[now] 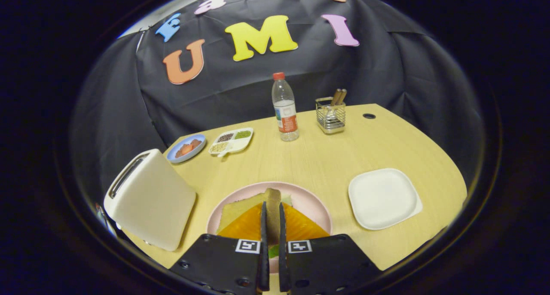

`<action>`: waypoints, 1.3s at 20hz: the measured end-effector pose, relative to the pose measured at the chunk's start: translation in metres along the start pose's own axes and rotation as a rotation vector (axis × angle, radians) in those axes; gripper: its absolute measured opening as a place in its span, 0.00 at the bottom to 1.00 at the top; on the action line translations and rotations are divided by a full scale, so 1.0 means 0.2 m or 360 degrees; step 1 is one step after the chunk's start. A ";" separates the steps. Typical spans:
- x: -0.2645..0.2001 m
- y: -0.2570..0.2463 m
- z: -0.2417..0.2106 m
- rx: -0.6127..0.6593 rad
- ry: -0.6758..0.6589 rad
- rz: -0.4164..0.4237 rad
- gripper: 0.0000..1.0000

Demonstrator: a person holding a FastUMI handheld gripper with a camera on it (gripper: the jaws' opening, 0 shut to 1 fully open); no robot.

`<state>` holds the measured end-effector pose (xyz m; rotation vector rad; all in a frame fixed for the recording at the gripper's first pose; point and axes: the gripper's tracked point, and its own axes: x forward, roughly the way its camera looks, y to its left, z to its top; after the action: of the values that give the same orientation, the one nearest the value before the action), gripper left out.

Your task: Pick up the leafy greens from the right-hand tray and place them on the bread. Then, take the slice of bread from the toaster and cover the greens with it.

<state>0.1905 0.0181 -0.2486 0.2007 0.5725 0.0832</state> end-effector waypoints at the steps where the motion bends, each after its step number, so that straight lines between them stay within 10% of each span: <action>1: 0.01 -0.02 -0.02 0.0000 0.0010 -0.0010 0.09; 8: 0.04 -0.07 -0.08 -0.0053 -0.0007 -0.0062 0.13; 20: -0.28 -0.14 0.05 -0.0203 -0.0320 -0.0188 0.98; 26: -0.72 0.01 0.20 -0.0261 -0.0623 -0.0157 0.97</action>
<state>0.0915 -0.0069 -0.1387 0.0259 0.1834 -0.0057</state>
